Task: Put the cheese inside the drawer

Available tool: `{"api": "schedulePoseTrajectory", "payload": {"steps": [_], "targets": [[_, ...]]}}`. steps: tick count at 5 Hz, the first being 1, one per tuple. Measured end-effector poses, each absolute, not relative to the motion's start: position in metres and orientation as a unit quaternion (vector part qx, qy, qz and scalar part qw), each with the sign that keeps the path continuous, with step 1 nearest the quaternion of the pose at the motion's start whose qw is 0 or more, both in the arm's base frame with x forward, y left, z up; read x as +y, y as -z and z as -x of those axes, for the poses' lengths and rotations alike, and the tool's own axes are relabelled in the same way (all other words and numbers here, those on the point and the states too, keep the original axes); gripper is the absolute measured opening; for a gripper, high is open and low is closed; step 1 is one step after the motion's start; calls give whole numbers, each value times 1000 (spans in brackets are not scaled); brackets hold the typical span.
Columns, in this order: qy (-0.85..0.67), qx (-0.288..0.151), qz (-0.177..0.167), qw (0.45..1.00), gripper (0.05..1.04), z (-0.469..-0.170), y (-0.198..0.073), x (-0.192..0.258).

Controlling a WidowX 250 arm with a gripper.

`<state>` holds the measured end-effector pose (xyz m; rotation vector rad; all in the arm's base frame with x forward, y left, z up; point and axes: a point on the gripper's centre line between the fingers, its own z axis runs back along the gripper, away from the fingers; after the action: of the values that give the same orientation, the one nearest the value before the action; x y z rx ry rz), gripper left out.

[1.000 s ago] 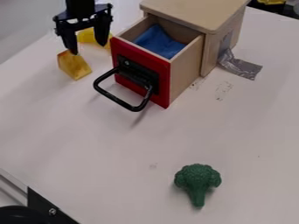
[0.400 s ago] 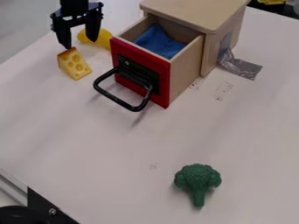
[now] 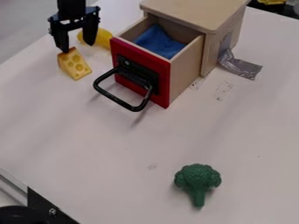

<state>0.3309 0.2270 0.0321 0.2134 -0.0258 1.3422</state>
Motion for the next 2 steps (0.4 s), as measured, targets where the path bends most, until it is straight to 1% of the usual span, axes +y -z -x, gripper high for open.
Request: {"api": "schedulePoseTrajectory", "payload": {"steps": [1,2], "targets": [[-614,-15,-96,783,999,-322,-37,221],[-611,-13,-95,786,999,-318,-34,218]]}}
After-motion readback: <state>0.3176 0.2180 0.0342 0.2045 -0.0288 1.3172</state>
